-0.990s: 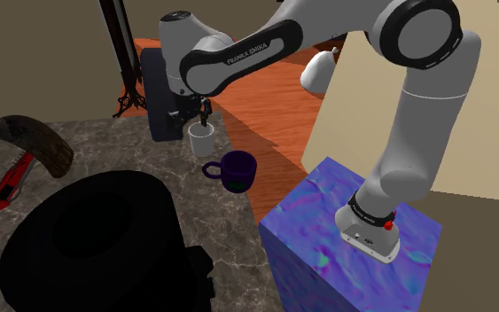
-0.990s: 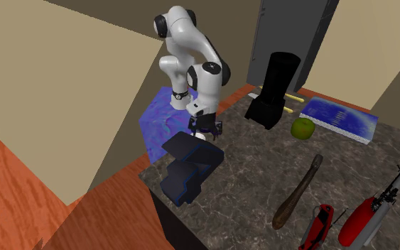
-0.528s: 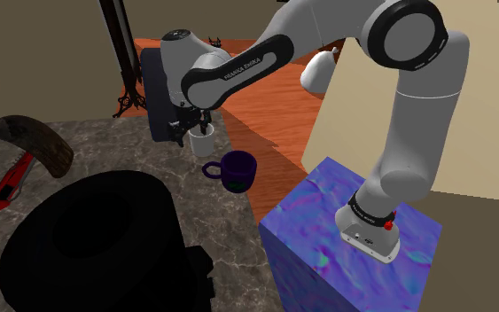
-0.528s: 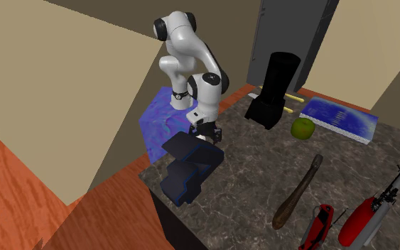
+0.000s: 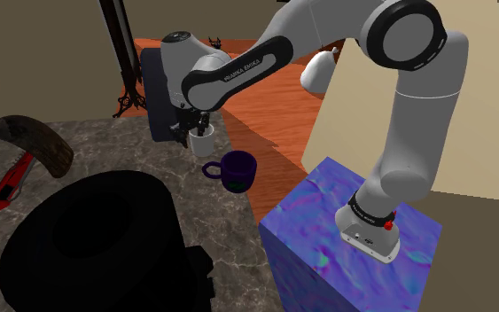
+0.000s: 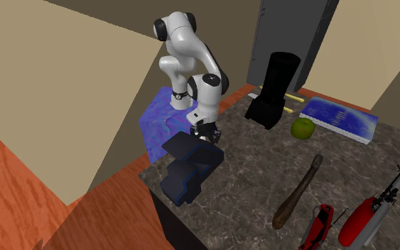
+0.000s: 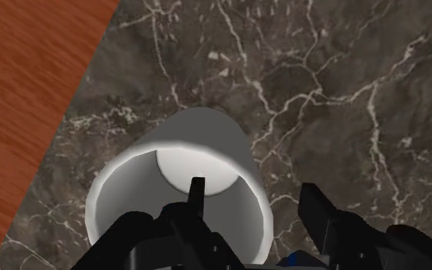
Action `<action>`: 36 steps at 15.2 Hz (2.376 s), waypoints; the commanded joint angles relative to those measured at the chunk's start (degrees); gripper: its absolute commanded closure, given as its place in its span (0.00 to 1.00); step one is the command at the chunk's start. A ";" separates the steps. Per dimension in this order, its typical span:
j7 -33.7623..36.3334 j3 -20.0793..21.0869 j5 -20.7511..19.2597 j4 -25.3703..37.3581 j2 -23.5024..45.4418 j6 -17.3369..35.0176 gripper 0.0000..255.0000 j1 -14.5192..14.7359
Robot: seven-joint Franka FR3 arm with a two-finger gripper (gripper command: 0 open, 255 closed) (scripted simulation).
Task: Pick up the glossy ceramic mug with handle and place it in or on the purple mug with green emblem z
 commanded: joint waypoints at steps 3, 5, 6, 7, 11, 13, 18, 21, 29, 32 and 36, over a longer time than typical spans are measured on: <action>0.00 0.00 0.00 0.00 0.00 0.00 1.00 0.00; 0.00 0.00 0.00 0.00 0.00 0.00 1.00 0.00; 0.00 0.00 0.00 0.00 0.00 0.00 1.00 0.00; 0.00 0.00 0.00 0.00 0.00 0.00 1.00 0.00; -0.33 0.17 0.41 0.59 -0.72 -1.25 1.00 -0.10; -0.65 0.32 0.81 1.25 -1.41 -2.53 1.00 -0.19; -1.39 0.63 1.70 3.13 -2.94 -5.80 1.00 -0.36; -1.80 0.79 2.16 4.42 -3.74 -7.81 1.00 -0.42; -2.73 1.10 3.14 8.50 -5.36 -13.34 1.00 -0.48; -3.02 1.19 3.40 10.29 -5.77 -15.48 1.00 -0.46; -3.36 1.29 3.67 12.89 -6.13 -18.41 1.00 -0.39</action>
